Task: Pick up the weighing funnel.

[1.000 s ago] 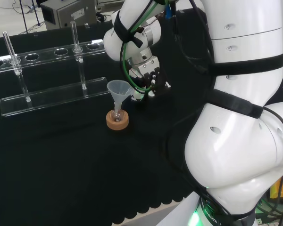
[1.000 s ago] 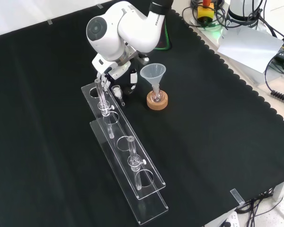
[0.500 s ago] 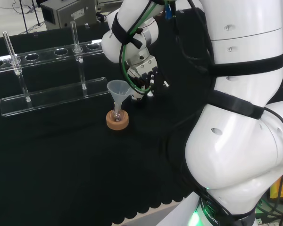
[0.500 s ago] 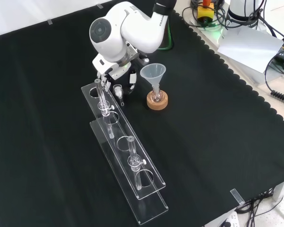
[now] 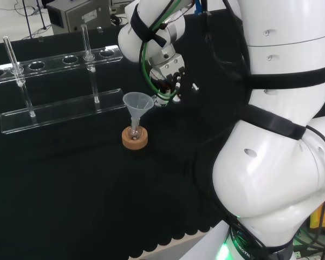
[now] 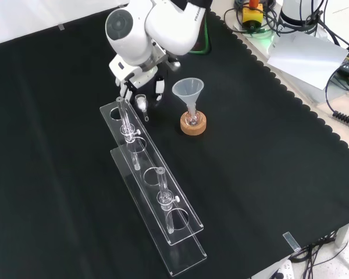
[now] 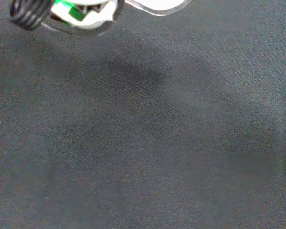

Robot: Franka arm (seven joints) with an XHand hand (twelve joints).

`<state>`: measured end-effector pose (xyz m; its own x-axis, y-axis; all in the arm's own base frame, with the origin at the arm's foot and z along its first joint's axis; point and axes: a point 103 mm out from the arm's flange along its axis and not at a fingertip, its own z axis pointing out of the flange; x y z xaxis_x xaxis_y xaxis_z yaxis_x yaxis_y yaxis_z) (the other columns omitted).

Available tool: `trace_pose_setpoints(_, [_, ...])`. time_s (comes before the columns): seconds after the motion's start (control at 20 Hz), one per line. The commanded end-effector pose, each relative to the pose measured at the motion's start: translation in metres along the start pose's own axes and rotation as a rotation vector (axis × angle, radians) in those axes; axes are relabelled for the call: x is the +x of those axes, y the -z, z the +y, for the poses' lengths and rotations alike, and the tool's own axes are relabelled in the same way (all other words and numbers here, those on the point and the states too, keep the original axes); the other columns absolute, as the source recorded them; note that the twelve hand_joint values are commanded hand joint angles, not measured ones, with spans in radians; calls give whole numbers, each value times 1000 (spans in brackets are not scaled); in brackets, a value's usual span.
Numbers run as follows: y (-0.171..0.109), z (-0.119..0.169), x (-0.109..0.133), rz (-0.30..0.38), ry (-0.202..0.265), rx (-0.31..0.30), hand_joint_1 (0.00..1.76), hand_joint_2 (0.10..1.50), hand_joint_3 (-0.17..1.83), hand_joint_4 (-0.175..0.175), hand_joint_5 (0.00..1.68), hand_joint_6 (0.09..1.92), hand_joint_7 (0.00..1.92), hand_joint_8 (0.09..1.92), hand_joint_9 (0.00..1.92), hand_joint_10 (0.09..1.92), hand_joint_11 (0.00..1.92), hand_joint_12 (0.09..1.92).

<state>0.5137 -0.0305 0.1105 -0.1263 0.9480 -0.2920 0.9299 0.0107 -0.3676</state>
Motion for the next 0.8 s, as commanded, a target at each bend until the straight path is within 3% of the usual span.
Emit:
trace_pose_setpoints(0.05, [26, -15, -30, -22, -20, 7, 1084, 689, 733, 175, 1118, 976, 846, 581, 1126, 283, 921, 1025])
trace_pose_setpoints(0.8, [62, -60, -63, -68, -63, 4, 1085, 684, 743, 175, 1118, 981, 841, 580, 1121, 274, 910, 1025])
